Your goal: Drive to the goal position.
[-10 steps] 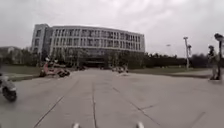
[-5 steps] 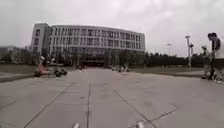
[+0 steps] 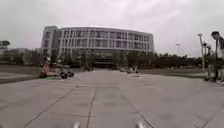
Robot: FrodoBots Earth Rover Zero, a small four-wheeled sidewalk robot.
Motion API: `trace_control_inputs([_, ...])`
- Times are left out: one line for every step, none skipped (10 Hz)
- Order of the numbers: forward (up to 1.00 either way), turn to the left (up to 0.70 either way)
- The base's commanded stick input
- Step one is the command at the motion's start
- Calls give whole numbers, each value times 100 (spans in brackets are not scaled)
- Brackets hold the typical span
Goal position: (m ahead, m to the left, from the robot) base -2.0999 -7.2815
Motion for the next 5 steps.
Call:
trace_control_inputs([85, 0])
trace_control_inputs([85, 0])
trace_control_inputs([85, 0])
trace_control_inputs([85, 0])
trace_control_inputs([85, 0])
